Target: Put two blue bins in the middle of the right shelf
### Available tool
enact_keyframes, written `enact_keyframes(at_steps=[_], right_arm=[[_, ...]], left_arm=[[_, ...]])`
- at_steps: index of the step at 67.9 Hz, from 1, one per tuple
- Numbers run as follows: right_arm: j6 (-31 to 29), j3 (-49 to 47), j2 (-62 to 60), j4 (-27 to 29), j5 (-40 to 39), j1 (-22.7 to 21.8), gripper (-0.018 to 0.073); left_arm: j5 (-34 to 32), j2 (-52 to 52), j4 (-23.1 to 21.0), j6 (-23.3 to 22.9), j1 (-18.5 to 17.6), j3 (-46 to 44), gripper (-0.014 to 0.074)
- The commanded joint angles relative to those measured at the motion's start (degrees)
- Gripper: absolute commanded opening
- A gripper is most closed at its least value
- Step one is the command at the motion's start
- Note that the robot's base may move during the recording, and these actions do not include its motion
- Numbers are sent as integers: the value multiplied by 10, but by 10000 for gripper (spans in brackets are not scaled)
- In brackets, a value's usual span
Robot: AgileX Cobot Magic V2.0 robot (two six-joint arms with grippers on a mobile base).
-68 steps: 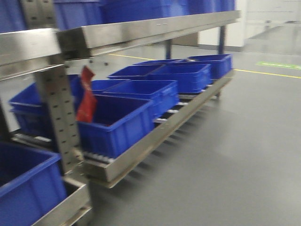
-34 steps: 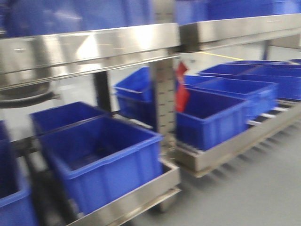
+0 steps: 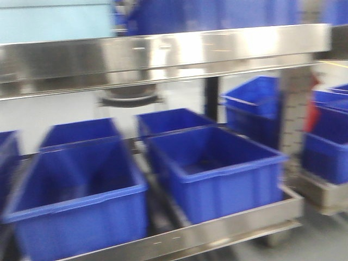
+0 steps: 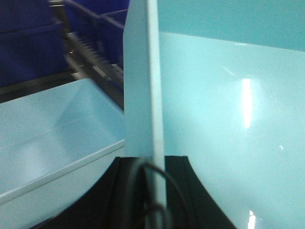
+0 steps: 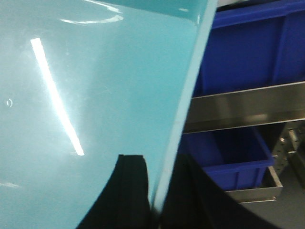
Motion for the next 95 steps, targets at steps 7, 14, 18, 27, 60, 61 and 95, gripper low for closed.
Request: enact_keyframes(at_steps=[7,14,18,27,60,61,95], right_arm=[[-14,-5,-4,16,-30,3,-153],[-14,-5,-4,16,-30,3,-153],[-14,-5,-4,16,-30,3,-153],[-14,-5,-4,16,-30,3,-153],[-14,-5,-4,16,-30,3,-153],[-14,-5,-4,16,-30,3,-153],[-14,-5,-4,16,-30,3,-153]], left_arm=[[-42,-8,-41,-6,-8,-8,-111],[-42,-8,-41,-6,-8,-8,-111],[-42,-8,-41,-6,-8,-8,-111],[-42,-8,-41,-6,-8,-8,-111],[-42,-8,-41,-6,-8,-8,-111],[-42,-8,-41,-6,-8,-8,-111],[-42,-8,-41,-6,-8,-8,-111]])
